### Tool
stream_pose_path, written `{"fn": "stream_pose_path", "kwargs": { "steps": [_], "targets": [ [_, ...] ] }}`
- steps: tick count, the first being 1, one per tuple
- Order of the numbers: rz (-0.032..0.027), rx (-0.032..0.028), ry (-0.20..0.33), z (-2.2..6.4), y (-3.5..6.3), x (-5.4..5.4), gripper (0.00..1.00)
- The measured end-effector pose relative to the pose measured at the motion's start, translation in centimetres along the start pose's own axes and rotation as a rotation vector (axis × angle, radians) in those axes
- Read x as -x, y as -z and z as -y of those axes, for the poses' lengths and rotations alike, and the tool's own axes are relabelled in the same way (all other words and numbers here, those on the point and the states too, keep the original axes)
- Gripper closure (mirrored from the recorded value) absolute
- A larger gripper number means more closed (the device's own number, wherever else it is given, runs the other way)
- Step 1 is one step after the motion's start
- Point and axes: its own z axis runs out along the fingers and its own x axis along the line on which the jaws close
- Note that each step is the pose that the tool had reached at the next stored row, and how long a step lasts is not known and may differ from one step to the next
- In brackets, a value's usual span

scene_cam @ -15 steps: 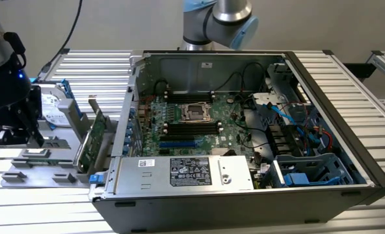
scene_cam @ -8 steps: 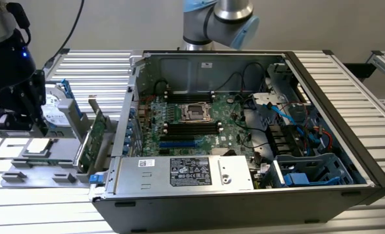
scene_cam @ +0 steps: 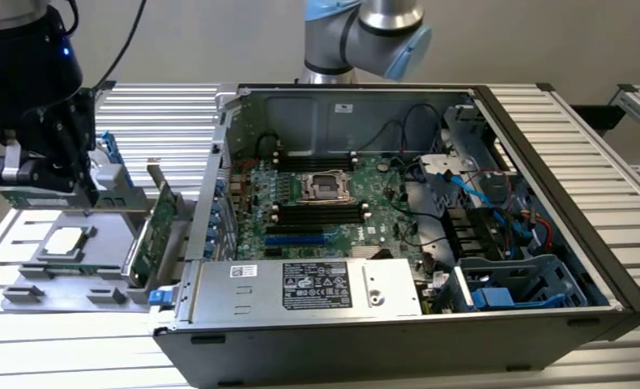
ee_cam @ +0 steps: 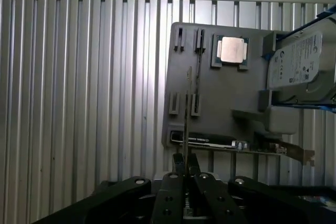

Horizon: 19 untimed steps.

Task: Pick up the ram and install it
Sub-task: 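Pick up the ram and move it above insertion slot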

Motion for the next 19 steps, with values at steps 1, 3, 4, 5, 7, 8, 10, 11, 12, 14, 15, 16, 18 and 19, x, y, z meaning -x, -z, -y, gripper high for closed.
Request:
{"fn": "stream_pose_path", "kwargs": {
  "steps": [1, 3, 4, 5, 7, 8, 10, 11, 12, 14, 15, 16, 18, 19],
  "targets": [
    [-0.0001, 0.0001, 0.000, 0.42, 0.18, 0.0, 0.86],
    [0.0000, 0.0000, 0.000, 1.26, 0.44, 0.1, 0.86],
    [0.0000, 0.0000, 0.000, 1.67, 0.56, 0.2, 0.86],
    [0.0000, 0.0000, 0.000, 2.07, 0.67, 0.2, 0.86],
    [0.0001, 0.0000, 0.000, 2.88, 0.92, 0.3, 0.86],
    [0.0001, -0.0001, 0.000, 3.31, 1.04, 0.4, 0.86],
    [0.0000, 0.0000, 0.000, 4.13, 1.28, 0.5, 0.86],
    [0.0000, 0.0000, 0.000, 4.54, 1.39, 0.5, 0.86],
    [0.0001, -0.0001, 0.000, 4.97, 1.50, 0.6, 0.86],
    [0.0001, -0.0001, 0.000, 5.85, 1.72, 0.7, 0.86],
    [0.0001, 0.0000, 0.000, 6.28, 1.82, 0.7, 0.86],
    [0.0000, 0.0000, 0.000, 6.71, 1.93, 0.8, 0.86],
    [0.0001, -0.0001, 0.000, 7.57, 2.13, 0.9, 0.86],
    [0.0000, 0.0000, 0.000, 8.02, 2.24, 0.9, 0.86]
  ]
}}
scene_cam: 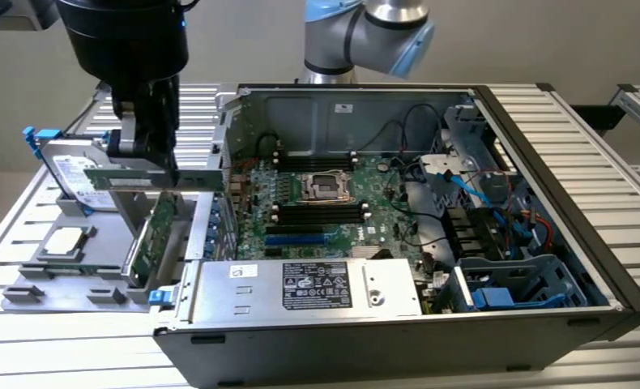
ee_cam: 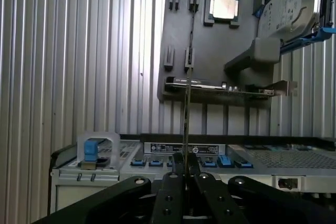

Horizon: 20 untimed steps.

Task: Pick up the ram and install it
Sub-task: 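Pick up the ram and move it above insertion slot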

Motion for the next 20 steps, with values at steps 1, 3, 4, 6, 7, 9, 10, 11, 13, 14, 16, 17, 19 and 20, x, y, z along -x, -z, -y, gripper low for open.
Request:
{"fn": "stream_pose_path", "kwargs": {
  "steps": [1, 3, 4, 6, 7, 9, 10, 11, 13, 14, 16, 17, 19, 20],
  "targets": [
    [0.0000, 0.0000, 0.000, 0.43, 0.11, 0.1, 0.86],
    [0.0000, 0.0000, 0.000, 1.28, 0.31, 0.1, 0.86],
    [-0.0001, 0.0001, 0.000, 1.71, 0.42, 0.2, 0.86],
    [0.0000, 0.0001, 0.000, 2.59, 0.63, 0.3, 0.86],
    [0.0000, 0.0000, 0.000, 3.02, 0.72, 0.3, 0.86],
    [0.0000, 0.0000, 0.000, 3.89, 0.92, 0.4, 0.86],
    [0.0000, 0.0000, 0.000, 4.31, 1.02, 0.5, 0.86],
    [0.0000, 0.0000, 0.000, 4.74, 1.12, 0.5, 0.86],
    [0.0000, 0.0000, 0.000, 5.65, 1.33, 0.6, 0.86],
    [0.0000, 0.0000, 0.000, 6.08, 1.43, 0.7, 0.86],
    [0.0000, 0.0000, 0.000, 6.94, 1.63, 0.8, 0.86],
    [0.0000, 0.0000, 0.000, 7.36, 1.71, 0.8, 0.86],
    [0.0000, 0.0000, 0.000, 8.18, 1.83, 0.9, 0.86],
    [-0.0001, 0.0001, 0.000, 8.56, 1.87, 1.0, 0.86]
  ]
}}
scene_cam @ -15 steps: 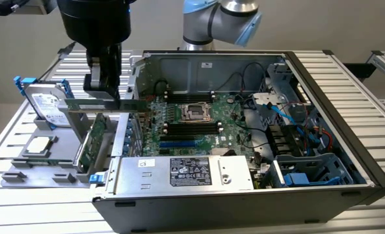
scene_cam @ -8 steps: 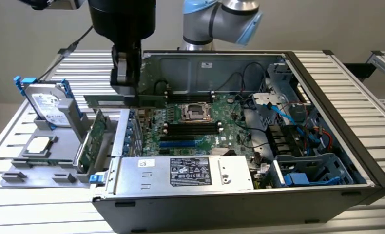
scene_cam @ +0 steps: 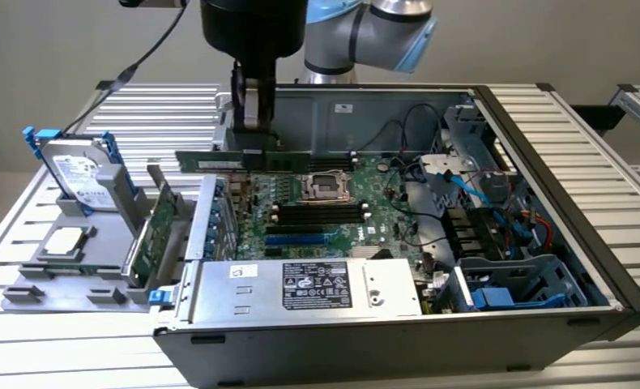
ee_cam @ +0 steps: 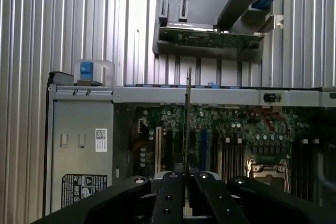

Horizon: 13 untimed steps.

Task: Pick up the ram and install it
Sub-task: 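Pick up the ram and move it above insertion slot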

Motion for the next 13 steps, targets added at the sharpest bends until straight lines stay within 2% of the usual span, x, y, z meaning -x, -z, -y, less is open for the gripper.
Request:
{"fn": "stream_pose_path", "kwargs": {
  "steps": [6, 13],
  "targets": [
    [0.0002, 0.0000, 0.000, 1.66, 0.15, 1.2, 0.86],
    [0.0002, -0.0001, 0.000, 3.39, 0.13, 3.4, 0.86]
  ]
}}
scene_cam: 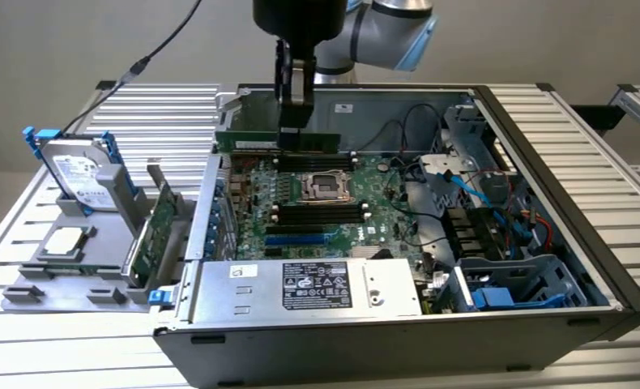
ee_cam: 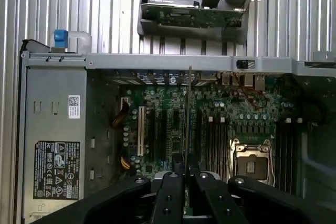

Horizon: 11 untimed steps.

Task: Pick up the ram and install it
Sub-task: 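Pick up the ram and move it above insertion slot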

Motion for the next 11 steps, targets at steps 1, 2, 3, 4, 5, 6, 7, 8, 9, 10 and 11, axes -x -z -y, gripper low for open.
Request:
{"fn": "stream_pose_path", "kwargs": {
  "steps": [1, 2, 3, 4, 5, 6, 7, 8, 9, 10, 11],
  "targets": [
    [-0.0002, 0.0001, 0.000, 0.25, -0.01, 0.3, 0.86],
    [-0.0002, 0.0001, 0.000, 0.50, -0.02, 0.7, 0.86],
    [-0.0001, 0.0000, 0.000, 0.74, -0.04, 1.0, 0.86],
    [-0.0001, 0.0001, 0.000, 0.99, -0.05, 1.3, 0.86],
    [-0.0002, 0.0001, 0.000, 1.25, -0.06, 1.6, 0.86],
    [-0.0002, 0.0001, 0.000, 1.50, -0.08, 1.9, 0.86],
    [0.0000, 0.0000, 0.000, 1.80, -0.10, 2.2, 0.86],
    [-0.0002, 0.0001, 0.000, 2.11, -0.11, 2.5, 0.86],
    [-0.0001, 0.0000, 0.000, 2.46, -0.11, 2.7, 0.86],
    [-0.0002, 0.0001, 0.000, 2.85, -0.11, 2.9, 0.86],
    [0.0000, 0.0000, 0.000, 3.26, -0.12, 3.1, 0.86]
  ]
}}
